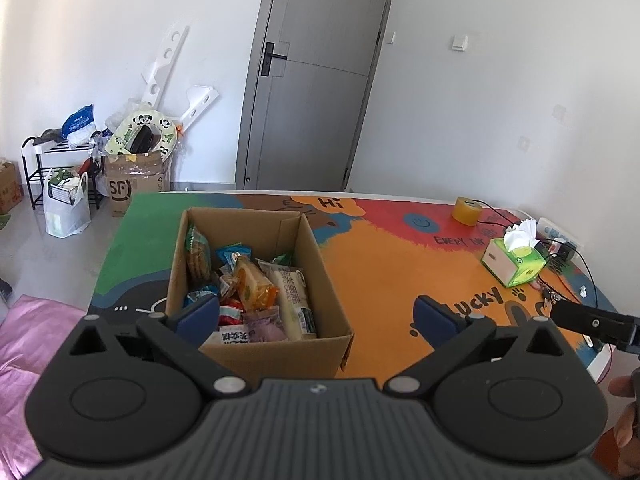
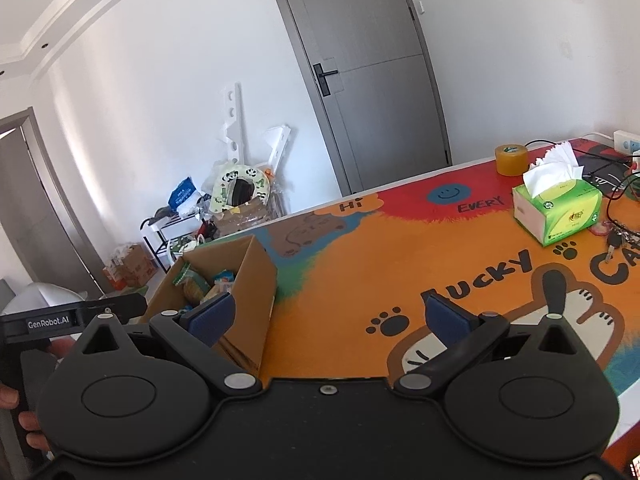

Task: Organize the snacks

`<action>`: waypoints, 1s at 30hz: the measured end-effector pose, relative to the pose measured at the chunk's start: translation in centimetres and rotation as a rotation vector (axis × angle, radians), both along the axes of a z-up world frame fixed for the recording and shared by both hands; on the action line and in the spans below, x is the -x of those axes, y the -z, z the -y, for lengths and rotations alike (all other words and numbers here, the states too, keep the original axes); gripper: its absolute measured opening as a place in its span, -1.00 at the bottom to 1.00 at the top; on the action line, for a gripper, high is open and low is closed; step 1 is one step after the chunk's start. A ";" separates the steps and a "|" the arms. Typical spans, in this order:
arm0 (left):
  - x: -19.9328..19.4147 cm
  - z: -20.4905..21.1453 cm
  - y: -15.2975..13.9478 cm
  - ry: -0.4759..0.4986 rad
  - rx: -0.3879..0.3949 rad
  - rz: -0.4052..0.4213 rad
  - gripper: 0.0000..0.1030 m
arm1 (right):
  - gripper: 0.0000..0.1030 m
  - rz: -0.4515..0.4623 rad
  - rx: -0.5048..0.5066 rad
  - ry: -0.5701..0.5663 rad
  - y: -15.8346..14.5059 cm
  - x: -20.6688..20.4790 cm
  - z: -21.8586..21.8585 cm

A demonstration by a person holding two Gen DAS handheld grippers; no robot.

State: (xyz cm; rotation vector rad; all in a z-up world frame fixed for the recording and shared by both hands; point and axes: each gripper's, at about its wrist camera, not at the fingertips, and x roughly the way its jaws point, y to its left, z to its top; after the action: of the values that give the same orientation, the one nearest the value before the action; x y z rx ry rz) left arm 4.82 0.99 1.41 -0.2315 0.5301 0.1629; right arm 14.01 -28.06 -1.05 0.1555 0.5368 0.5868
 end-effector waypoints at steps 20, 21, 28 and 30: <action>2.1 0.8 0.0 0.040 -0.067 -0.013 0.99 | 1.00 -0.023 0.022 -0.009 0.6 1.5 1.3; 2.1 0.8 0.0 0.038 -0.068 -0.014 0.99 | 1.00 -0.024 0.023 -0.009 0.6 1.5 1.3; 2.2 0.2 0.0 0.024 -0.067 -0.026 0.99 | 1.00 -0.020 0.027 -0.016 0.2 1.7 1.2; 2.3 0.2 0.0 0.020 -0.074 -0.026 0.99 | 1.00 -0.020 0.028 -0.017 0.2 1.7 1.2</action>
State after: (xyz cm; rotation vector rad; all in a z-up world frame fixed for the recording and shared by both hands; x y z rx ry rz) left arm 2.51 0.83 1.40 -0.1523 0.5515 0.1654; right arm 12.27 -29.26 -1.21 0.1307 0.5656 0.5942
